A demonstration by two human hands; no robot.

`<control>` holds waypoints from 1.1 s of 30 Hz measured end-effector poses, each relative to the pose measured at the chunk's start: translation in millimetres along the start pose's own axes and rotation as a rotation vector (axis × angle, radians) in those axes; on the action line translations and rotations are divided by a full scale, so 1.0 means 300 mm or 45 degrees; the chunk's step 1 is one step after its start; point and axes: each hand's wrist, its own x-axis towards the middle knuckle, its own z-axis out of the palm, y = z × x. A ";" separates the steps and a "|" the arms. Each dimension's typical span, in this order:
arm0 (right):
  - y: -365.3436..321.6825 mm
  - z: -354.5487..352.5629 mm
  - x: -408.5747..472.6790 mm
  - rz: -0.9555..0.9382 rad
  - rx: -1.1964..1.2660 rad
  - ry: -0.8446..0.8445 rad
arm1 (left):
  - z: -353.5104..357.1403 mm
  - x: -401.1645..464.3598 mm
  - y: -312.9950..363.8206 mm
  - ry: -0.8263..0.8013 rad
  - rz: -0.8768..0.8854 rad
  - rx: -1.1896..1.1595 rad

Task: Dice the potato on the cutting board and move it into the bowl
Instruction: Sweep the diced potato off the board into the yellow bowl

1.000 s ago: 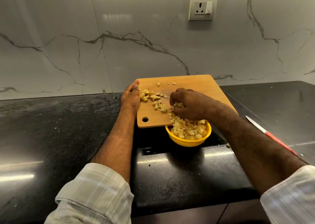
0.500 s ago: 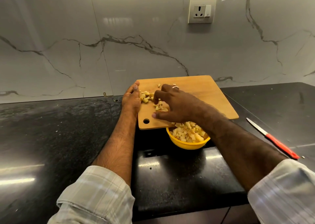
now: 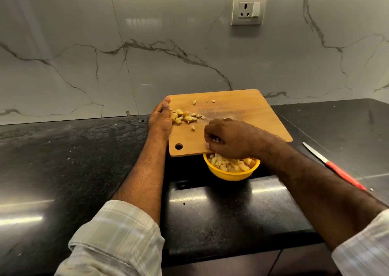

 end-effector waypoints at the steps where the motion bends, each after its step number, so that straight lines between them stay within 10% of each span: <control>1: -0.001 0.003 -0.016 0.006 0.004 0.005 | 0.001 -0.005 0.005 -0.001 -0.003 0.005; 18: 0.072 -0.032 -0.025 0.141 0.352 -0.019 | -0.010 -0.004 0.014 -0.019 -0.014 0.040; 23: 0.139 -0.037 -0.110 0.365 0.286 0.333 | -0.009 -0.010 0.014 -0.012 -0.012 0.034; 33: 0.086 -0.073 -0.137 0.319 0.442 0.093 | -0.028 0.009 0.010 0.019 0.017 0.069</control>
